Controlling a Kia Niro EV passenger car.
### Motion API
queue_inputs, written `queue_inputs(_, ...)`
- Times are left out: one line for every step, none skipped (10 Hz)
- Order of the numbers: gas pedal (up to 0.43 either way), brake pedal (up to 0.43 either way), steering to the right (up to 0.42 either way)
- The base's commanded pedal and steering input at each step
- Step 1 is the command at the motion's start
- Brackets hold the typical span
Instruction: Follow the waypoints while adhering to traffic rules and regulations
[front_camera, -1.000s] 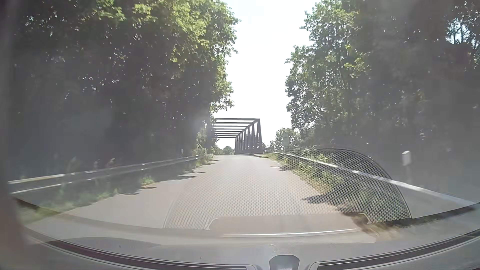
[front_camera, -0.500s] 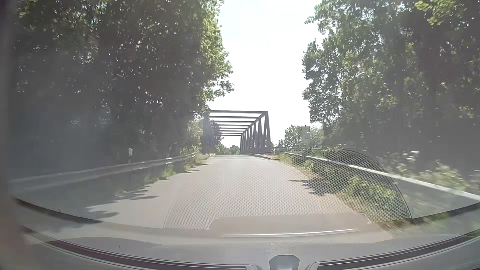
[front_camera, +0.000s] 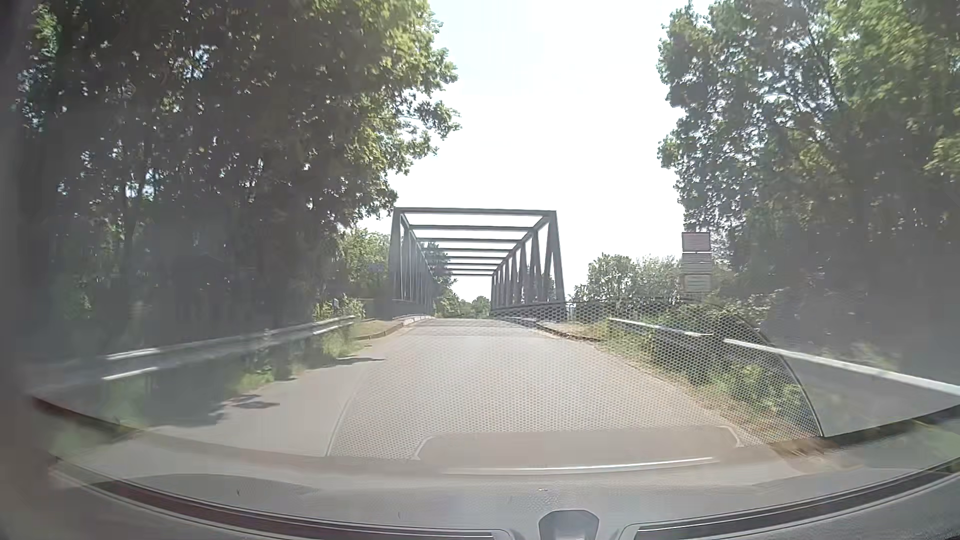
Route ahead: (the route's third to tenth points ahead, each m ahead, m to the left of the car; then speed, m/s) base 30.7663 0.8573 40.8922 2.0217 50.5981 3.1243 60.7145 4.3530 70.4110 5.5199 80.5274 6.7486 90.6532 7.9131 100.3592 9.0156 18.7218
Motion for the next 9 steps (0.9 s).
queue_inputs(0.28, 0.006, -0.011)
queue_inputs(0.287, 0.006, -0.011)
queue_inputs(0.287, 0.006, -0.011)
queue_inputs(0.287, 0.006, -0.012)
queue_inputs(0.287, 0.006, -0.014)
queue_inputs(0.287, 0.006, -0.017)
queue_inputs(0.287, 0.006, -0.019)
queue_inputs(0.287, 0.006, -0.019)
queue_inputs(0.287, 0.006, -0.018)
